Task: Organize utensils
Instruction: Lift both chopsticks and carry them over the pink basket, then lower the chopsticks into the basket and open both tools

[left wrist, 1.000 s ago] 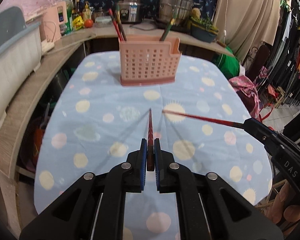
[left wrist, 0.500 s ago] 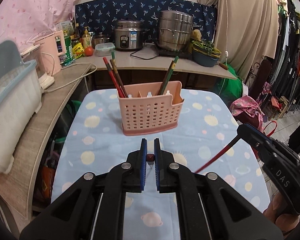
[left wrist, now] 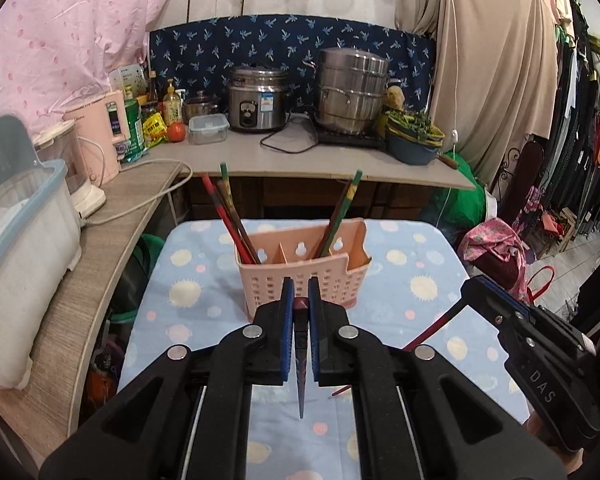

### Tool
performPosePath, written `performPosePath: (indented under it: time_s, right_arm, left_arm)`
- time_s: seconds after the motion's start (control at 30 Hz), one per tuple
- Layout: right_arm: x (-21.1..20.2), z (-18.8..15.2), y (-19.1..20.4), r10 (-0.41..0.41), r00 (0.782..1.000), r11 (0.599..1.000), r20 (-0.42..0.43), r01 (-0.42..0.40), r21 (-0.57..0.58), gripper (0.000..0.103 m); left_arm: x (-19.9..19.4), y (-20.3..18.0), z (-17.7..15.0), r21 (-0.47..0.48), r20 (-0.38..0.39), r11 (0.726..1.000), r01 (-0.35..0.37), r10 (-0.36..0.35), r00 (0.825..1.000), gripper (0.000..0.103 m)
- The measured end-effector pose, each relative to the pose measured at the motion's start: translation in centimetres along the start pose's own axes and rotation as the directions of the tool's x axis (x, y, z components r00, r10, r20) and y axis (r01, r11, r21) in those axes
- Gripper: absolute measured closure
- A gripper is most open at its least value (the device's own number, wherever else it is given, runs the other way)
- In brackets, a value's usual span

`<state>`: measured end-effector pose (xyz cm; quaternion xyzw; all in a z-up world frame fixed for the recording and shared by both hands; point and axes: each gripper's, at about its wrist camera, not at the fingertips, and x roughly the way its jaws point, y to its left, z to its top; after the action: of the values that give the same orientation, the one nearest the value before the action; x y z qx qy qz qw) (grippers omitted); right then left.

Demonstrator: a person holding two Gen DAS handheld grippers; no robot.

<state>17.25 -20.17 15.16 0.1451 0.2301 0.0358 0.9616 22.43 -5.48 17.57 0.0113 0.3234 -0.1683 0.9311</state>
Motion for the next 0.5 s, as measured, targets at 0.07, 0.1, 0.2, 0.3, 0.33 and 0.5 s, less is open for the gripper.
performPosePath:
  time_s: [0.07,0.1,0.2,0.3,0.33,0.5]
  right_arm:
    - [0.1,1.3,0.1,0.009,1.0,1.0,0.026,-0.009,0.0,0.096]
    - [0.2,1.9,0.2,0.009,0.999,1.0,0.038,-0.009,-0.002,0.096]
    - [0.4,4.2,0.5,0.015,0.996,1.0,0.085,-0.015,-0.007,0.096]
    - [0.7,6.8,0.9,0.019,0.99,1.0,0.14,-0.017,-0.014,0.096]
    - [0.8,7.4,1.0,0.02,0.988,1.0,0.152,-0.018,-0.015,0.096]
    - [1.8,10.9,1.3,0.027,0.977,1.0,0.21,-0.027,-0.006,0.096]
  left_arm:
    - [-0.2,0.2,1.4,-0.005,0.026,1.0,-0.005,0.005,1.0,0.096]
    - [-0.3,0.3,1.9,-0.007,0.037,1.0,-0.009,0.01,0.999,0.096]
    - [-0.8,0.8,4.1,-0.015,0.079,1.0,-0.021,0.022,0.997,0.096]
    - [-1.3,1.1,6.4,-0.018,0.125,0.999,-0.032,0.034,0.992,0.096]
    - [-1.5,1.2,7.3,-0.02,0.144,0.999,-0.035,0.038,0.989,0.096]
    - [-2.3,1.8,10.7,-0.036,0.218,0.998,-0.042,0.049,0.975,0.096]
